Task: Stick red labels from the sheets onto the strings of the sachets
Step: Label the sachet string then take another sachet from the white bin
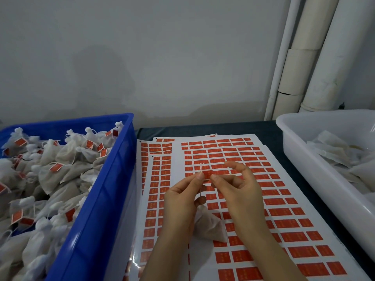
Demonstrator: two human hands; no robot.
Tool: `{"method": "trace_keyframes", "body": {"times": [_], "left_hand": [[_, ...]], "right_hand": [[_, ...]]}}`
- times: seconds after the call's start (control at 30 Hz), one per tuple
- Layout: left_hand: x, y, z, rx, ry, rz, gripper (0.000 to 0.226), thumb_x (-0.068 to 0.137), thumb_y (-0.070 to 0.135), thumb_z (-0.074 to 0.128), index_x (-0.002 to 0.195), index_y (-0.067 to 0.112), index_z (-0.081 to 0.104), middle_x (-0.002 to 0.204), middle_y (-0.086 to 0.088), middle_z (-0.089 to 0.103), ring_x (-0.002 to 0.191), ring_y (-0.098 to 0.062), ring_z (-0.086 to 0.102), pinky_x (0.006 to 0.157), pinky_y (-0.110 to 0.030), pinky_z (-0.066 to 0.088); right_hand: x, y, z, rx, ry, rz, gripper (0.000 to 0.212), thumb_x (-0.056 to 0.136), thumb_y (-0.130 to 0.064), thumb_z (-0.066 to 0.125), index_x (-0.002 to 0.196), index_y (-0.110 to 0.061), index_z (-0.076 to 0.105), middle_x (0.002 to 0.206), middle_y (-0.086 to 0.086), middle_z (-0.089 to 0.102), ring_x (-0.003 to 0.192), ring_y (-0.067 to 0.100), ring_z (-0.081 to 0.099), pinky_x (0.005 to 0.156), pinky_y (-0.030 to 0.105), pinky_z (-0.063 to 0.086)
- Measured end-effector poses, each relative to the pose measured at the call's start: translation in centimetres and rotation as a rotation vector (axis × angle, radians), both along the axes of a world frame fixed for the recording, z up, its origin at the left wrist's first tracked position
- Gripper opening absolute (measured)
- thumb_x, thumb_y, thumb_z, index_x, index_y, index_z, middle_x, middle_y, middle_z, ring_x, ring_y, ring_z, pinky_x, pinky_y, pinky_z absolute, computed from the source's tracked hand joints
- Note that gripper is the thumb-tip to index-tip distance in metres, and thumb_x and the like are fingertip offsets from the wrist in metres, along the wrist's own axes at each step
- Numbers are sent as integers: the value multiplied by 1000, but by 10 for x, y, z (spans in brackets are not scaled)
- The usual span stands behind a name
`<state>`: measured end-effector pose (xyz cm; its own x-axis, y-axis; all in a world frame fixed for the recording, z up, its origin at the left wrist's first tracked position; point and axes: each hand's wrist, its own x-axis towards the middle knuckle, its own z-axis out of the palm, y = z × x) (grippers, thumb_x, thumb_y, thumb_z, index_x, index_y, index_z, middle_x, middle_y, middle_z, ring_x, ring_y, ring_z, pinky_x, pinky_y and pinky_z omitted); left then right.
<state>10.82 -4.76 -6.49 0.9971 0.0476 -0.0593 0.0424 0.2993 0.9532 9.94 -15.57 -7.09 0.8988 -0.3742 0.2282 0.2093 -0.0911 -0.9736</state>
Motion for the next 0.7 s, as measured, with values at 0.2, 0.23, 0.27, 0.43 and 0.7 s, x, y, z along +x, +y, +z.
{"method": "trace_keyframes", "body": {"times": [0.2,0.23,0.27,0.43,0.7], "left_hand": [[0,0,-1,17,-12,15,15,83,33,62,77,37,75,85,11,74,82,-2,68,55,-13,52],[0,0,-1,26,-18,20,17,84,32,62,76,37,75,84,10,74,82,-2,68,55,-13,51],[0,-1,-2,37,-24,30,18,85,31,61,76,36,75,83,10,74,81,-2,68,54,-12,51],[0,0,-4,71,-54,51,17,86,29,61,77,35,75,82,10,73,81,-3,69,59,-17,55],[2,1,-4,39,-91,39,9,80,29,67,83,29,75,87,7,74,84,-11,70,63,-23,57]], "right_hand": [[1,1,-1,-27,-2,-19,26,75,-30,72,90,-39,53,70,-35,62,75,-21,57,49,-1,39],[1,1,-1,-36,-5,-10,23,76,-30,71,88,-39,55,70,-35,61,76,-22,56,49,-2,39],[2,2,-1,-52,-5,6,19,77,-30,70,86,-40,56,70,-36,60,77,-23,55,50,-2,38],[2,4,-2,-91,19,80,9,80,-33,65,78,-40,59,69,-38,60,77,-22,55,53,-3,39],[0,4,0,-106,-18,69,9,82,-29,64,78,-37,61,72,-36,63,78,-14,60,56,0,43]]}}
